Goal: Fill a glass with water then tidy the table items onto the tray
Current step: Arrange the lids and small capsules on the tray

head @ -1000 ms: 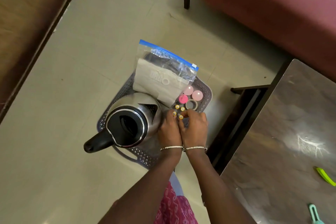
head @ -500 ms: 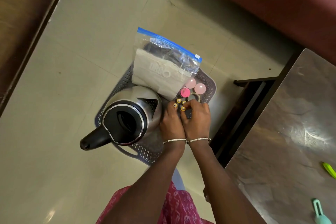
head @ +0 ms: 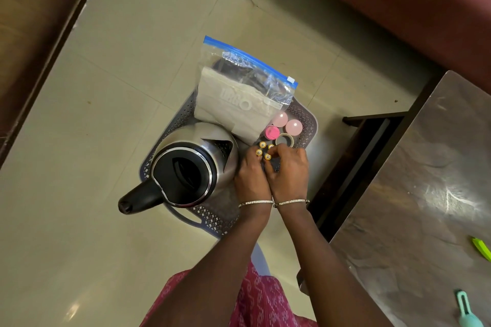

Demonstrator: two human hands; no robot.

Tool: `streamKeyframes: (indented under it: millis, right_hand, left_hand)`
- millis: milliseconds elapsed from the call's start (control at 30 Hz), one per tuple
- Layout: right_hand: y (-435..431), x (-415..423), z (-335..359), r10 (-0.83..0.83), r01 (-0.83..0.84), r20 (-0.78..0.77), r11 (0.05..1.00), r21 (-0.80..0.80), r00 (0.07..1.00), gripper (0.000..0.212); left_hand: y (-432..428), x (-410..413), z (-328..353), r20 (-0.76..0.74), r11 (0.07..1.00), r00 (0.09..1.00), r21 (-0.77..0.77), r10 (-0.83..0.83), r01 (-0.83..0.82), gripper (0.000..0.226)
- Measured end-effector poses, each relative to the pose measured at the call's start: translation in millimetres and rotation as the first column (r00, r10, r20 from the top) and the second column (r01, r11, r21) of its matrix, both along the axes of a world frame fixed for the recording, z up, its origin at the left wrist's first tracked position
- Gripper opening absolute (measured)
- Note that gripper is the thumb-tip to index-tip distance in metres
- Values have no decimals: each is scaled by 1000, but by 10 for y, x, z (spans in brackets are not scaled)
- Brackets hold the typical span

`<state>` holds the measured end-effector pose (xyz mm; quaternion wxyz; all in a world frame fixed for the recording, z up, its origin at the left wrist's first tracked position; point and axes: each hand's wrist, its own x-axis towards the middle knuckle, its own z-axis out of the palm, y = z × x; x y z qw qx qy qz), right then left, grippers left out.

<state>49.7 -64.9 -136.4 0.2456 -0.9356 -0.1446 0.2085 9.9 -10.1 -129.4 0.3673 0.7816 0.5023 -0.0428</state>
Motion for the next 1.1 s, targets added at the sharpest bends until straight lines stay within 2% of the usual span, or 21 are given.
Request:
streamKeyframes:
  millis: [600, 1100]
  right_hand:
    - [4, -14, 16, -3, 3, 14, 1000, -10, 1000, 17]
    - [-13, -66, 79, -30, 29, 35, 1000, 7, 999, 20]
  left_hand:
    - [9, -9, 57, 8, 999, 1000, -29, 14, -13, 28]
    - [2, -50, 118, -47, 999, 999, -36, -7, 5, 36]
